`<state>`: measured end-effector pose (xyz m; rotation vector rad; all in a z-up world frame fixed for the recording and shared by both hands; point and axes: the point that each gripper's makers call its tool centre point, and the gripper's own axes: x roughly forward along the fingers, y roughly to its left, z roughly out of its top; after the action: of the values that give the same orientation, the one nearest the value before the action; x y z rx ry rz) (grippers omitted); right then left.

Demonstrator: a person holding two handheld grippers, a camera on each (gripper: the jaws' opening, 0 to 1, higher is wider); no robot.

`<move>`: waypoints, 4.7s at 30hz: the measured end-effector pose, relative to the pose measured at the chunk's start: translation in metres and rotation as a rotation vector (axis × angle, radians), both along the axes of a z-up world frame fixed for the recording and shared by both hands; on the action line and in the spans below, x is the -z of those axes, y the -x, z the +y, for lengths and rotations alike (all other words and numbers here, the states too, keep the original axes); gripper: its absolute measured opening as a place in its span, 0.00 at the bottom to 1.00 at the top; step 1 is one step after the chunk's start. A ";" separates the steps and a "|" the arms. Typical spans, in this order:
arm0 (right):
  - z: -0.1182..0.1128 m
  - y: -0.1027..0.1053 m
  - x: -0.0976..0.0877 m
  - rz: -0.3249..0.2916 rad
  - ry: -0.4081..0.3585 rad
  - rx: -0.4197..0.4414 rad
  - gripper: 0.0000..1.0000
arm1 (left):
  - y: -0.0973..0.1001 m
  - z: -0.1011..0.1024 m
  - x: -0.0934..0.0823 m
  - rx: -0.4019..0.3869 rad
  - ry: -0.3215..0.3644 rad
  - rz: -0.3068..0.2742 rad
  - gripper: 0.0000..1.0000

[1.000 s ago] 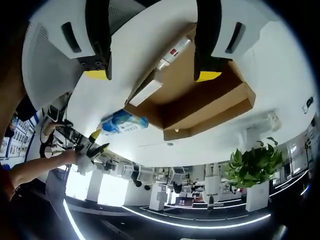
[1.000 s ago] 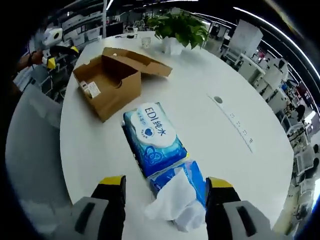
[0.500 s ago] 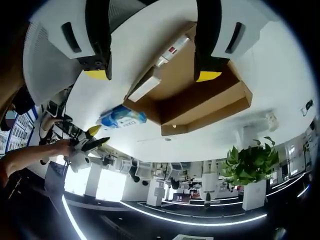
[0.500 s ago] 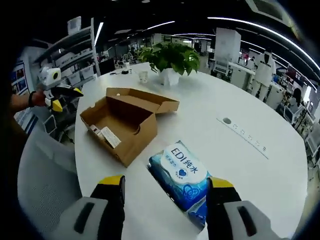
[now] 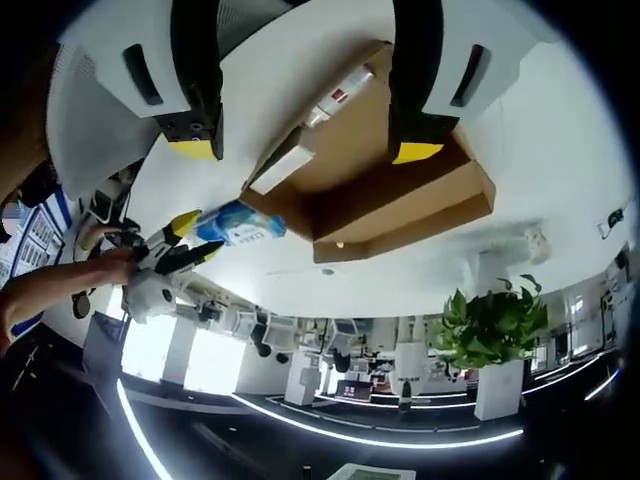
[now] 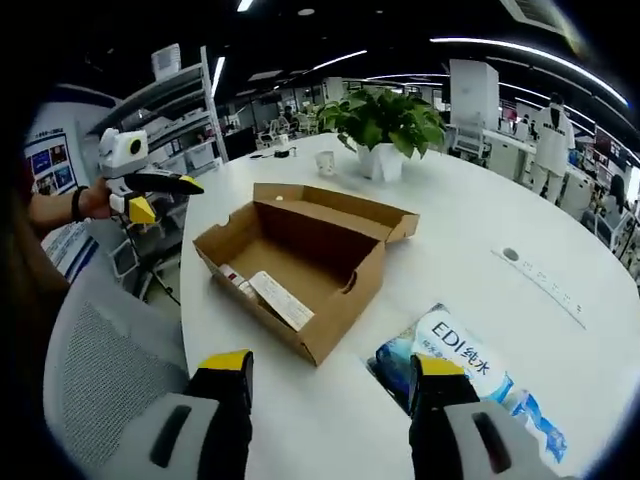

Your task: Operate the shoe box by opening the lid, removing the specified soft item, and placing it in the target area until the item is outside and the box remains undamaged.

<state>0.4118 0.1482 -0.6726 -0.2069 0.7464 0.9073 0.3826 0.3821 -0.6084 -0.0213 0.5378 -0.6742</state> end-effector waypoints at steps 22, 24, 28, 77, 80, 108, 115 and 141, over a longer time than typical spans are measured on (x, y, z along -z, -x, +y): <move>0.046 0.003 0.008 0.004 -0.021 -0.029 0.59 | 0.015 0.014 0.010 -0.028 0.008 0.022 0.67; 0.050 0.001 0.006 -0.001 -0.019 -0.036 0.58 | 0.016 0.016 0.010 -0.033 0.008 0.024 0.67; 0.057 -0.006 0.003 -0.009 -0.010 -0.049 0.57 | 0.017 0.020 0.012 -0.042 0.010 0.027 0.66; 0.120 -0.046 0.060 0.011 0.445 -0.594 0.56 | 0.028 0.061 0.027 -0.147 0.035 0.067 0.64; 0.120 -0.046 0.059 0.014 0.449 -0.606 0.55 | 0.027 0.062 0.027 -0.150 0.036 0.066 0.64; 0.133 -0.015 0.095 -0.061 0.579 -0.805 0.17 | 0.028 0.064 0.028 -0.154 0.032 0.072 0.63; 0.131 -0.019 0.090 -0.063 0.563 -0.758 0.16 | 0.027 0.062 0.026 -0.150 0.034 0.068 0.63; 0.126 -0.029 0.024 -0.154 0.488 -0.681 0.16 | 0.021 0.038 0.013 -0.102 0.039 0.035 0.62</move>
<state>0.4405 0.2746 -0.6969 -0.9961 0.7540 1.3176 0.3621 0.4201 -0.6217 -0.0966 0.5532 -0.5858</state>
